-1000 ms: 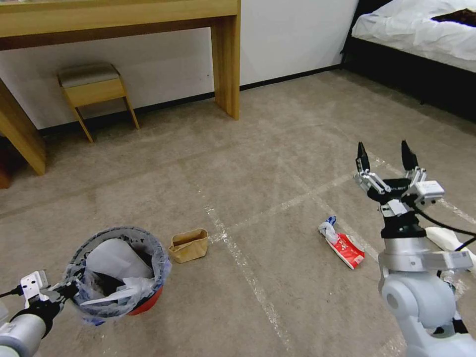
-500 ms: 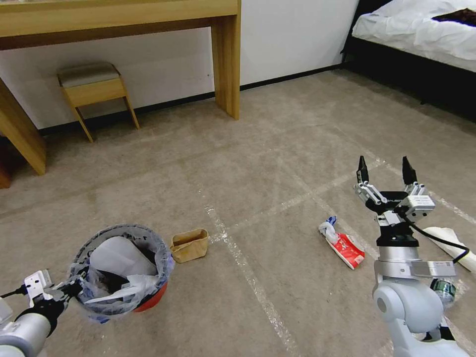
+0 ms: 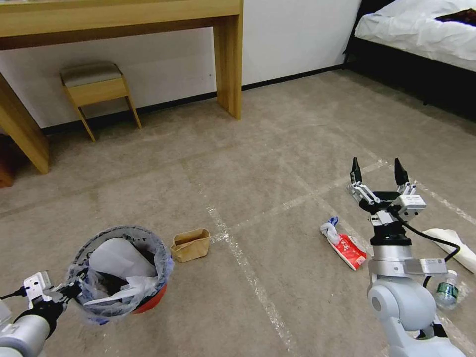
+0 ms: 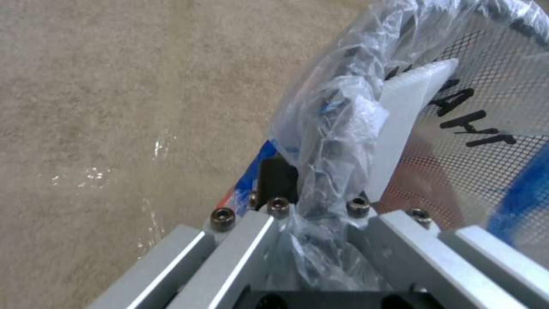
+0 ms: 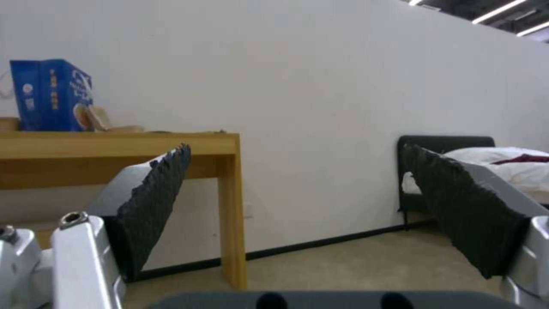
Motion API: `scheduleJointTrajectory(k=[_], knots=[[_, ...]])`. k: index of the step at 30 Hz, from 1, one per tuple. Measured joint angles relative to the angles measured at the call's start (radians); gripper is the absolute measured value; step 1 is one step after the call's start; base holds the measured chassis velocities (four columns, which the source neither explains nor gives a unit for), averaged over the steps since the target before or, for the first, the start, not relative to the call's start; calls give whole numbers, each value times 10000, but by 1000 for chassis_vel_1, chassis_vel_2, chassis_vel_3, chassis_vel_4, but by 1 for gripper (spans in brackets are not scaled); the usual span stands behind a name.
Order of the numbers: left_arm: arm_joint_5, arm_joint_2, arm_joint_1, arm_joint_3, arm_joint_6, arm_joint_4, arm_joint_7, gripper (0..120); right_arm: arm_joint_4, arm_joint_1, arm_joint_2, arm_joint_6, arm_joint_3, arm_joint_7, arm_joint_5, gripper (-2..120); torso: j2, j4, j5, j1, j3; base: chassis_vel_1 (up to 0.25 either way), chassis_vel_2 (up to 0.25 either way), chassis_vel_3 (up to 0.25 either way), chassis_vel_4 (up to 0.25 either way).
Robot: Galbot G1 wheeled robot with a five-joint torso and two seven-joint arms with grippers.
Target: Pick up the trash bin and place the garbage on the floor into it.
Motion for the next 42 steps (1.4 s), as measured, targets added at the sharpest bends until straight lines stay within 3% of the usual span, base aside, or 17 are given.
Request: scheduleJointTrajectory(k=[34, 42], knots=[[278, -83, -79, 11, -108, 162, -1, 1, -346, 165, 75, 187, -58, -166, -215, 95, 0, 0, 0, 0, 0, 0, 0, 0, 0], [271, -27, -89, -108, -108, 204, -20, 1, -410, 155, 109, 183, -58, -334, -377, 100, 0, 0, 0, 0, 0, 0, 0, 0, 0]])
